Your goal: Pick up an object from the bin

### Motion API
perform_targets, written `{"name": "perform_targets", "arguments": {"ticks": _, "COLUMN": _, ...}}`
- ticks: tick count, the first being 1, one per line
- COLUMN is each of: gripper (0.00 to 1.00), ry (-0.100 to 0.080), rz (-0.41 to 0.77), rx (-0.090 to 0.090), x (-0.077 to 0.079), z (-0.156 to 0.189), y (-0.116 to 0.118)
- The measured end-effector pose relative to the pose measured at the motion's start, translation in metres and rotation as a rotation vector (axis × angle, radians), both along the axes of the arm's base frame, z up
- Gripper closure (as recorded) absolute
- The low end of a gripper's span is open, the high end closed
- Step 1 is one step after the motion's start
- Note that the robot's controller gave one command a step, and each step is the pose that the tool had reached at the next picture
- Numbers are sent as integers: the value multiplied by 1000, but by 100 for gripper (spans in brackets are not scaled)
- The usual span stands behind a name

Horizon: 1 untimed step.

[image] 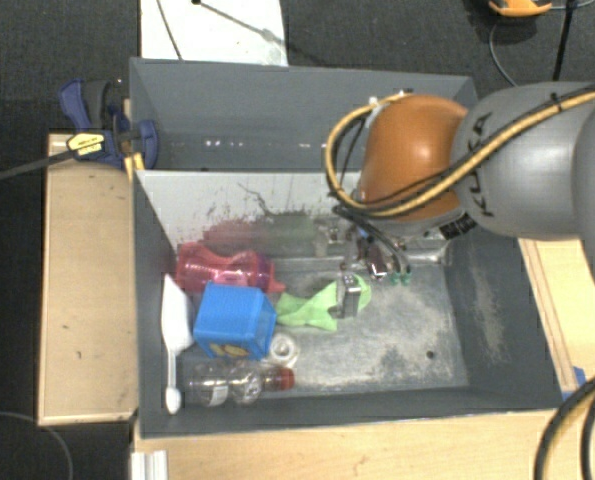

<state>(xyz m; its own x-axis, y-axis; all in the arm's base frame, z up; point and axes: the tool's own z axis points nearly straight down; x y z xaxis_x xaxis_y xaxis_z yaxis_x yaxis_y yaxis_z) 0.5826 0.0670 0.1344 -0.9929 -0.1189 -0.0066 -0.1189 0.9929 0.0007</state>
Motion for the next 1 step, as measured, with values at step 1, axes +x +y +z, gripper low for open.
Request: {"name": "perform_targets", "arguments": {"ticks": 1, "gripper": 0, "ry": 9, "rz": -28, "rx": 0, "x": -11, "z": -67, "y": -1}}
